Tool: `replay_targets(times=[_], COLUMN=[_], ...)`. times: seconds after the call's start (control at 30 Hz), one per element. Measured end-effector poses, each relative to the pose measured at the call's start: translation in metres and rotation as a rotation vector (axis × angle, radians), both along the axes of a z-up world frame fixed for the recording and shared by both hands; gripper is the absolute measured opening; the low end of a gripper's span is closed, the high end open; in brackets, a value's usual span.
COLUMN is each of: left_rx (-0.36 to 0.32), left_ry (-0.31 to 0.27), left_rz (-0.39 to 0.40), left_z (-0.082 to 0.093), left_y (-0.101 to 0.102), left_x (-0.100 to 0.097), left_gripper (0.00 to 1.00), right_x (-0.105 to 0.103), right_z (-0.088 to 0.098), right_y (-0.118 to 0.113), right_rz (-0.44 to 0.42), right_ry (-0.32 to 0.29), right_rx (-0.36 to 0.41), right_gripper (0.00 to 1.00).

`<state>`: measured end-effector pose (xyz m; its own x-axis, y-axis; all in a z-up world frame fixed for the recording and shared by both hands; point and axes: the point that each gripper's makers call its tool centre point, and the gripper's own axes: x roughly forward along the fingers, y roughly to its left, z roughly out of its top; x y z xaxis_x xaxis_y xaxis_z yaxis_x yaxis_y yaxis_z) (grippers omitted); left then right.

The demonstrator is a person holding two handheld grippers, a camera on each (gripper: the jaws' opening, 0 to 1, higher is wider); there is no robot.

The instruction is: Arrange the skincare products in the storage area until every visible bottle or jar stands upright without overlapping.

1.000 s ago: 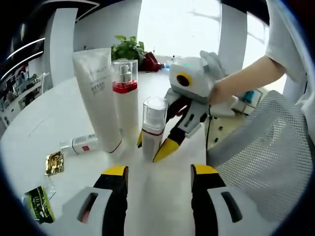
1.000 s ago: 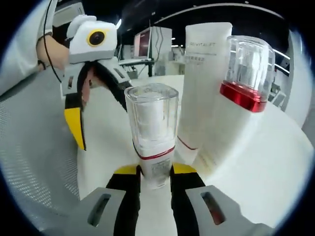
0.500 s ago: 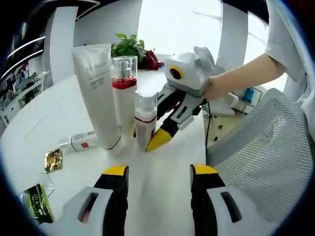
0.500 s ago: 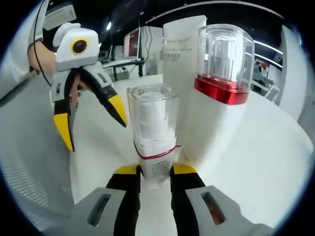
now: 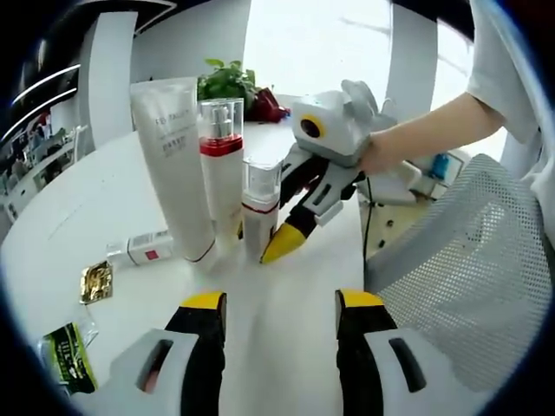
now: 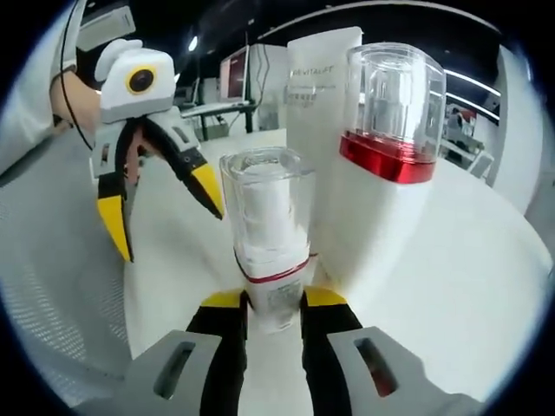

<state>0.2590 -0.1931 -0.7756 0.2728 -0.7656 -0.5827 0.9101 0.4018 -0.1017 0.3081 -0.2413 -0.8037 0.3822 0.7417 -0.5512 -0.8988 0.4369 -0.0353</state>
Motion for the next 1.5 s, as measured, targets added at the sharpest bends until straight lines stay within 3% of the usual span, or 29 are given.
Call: replay_targets(times=[0.4,0.5,0.73,0.83,1.13,1.2,1.5], left_rx=[0.006,0.008,0.017,0.020,0.029,0.029,0.016], left_ry=[-0.017,-0.022,-0.037,-0.043,-0.040,-0.040,-0.045], left_rz=[0.016,0.029,0.059,0.072,0.161,0.188,0.327], left_z=[0.008,0.013,0.020,0.023,0.037,0.040,0.052], left_y=[0.006,0.010,0.022,0.027,0.052,0.061,0.102], left_x=[0.003,0.004,0.004,0.005,0.000,0.000,-0.003], left_gripper=[0.46,0.46,0.51,0.53,0.62,0.64,0.68], right_x=[-0.002,-0.001,-0.007,-0.012,-0.019,-0.024,-0.038], right_z=[0.001,0.007,0.012,0.024,0.048,0.061,0.069], right_y=[-0.015,-0.019,-0.033,-0.033,-0.030,-0.025,-0.019], right_rz=[-0.035,-0.083,-0.144,-0.203,-0.266,-0.275,-0.328], right_ry=[0.013,0.025,0.032,0.051,0.054,0.048,0.068], right_rx=[-0.038,-0.001,-0.006,0.069,0.117,0.129,0.122], right_gripper=[0.29,0.35,0.45,0.52,0.65,0.67,0.80])
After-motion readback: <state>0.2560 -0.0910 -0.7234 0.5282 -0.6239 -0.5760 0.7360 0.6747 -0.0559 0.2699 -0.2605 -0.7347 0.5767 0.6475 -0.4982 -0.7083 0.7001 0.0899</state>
